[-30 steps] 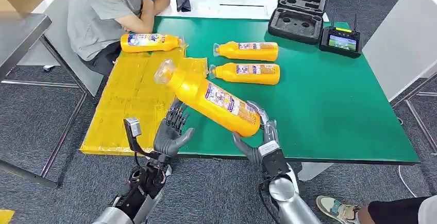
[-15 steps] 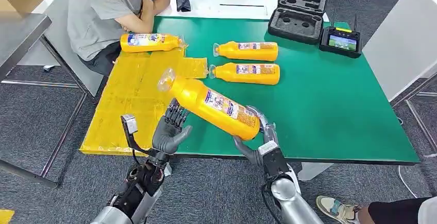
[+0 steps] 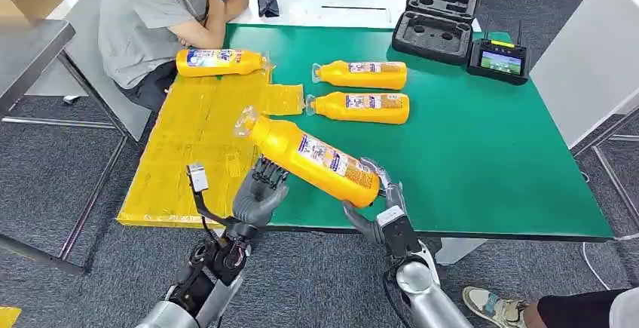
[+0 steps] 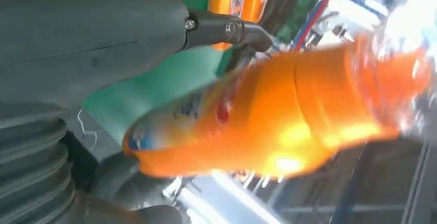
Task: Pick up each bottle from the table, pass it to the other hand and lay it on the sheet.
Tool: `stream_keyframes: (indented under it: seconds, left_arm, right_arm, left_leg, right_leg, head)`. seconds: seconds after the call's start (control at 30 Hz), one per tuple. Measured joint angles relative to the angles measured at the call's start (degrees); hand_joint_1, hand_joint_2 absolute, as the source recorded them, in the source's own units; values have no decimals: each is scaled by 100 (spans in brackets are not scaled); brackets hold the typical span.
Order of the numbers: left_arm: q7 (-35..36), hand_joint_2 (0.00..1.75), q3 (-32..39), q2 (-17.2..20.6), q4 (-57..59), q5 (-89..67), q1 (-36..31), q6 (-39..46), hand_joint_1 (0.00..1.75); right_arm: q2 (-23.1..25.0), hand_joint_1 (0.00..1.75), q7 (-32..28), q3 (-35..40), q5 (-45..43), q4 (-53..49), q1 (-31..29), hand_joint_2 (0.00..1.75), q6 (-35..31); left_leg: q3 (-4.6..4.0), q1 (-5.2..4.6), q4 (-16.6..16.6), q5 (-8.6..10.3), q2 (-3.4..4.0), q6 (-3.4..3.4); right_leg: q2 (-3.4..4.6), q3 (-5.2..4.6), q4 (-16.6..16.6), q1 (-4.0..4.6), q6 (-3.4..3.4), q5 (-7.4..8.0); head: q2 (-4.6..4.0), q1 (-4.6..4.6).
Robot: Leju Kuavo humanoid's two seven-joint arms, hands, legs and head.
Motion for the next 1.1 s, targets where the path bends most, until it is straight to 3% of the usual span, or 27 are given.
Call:
stream_keyframes:
  seconds: [1.1]
  left_arm:
    - [-39,175,-315,-105,555,341,-266,-68,0]
  right_arm:
    - [247,175,0,444,-52,278,-322,175,214]
  left_leg:
    - [0,0,0,1,0,0]
  right_leg:
    - [0,0,1,0,0,0]
  head:
    - [0,2]
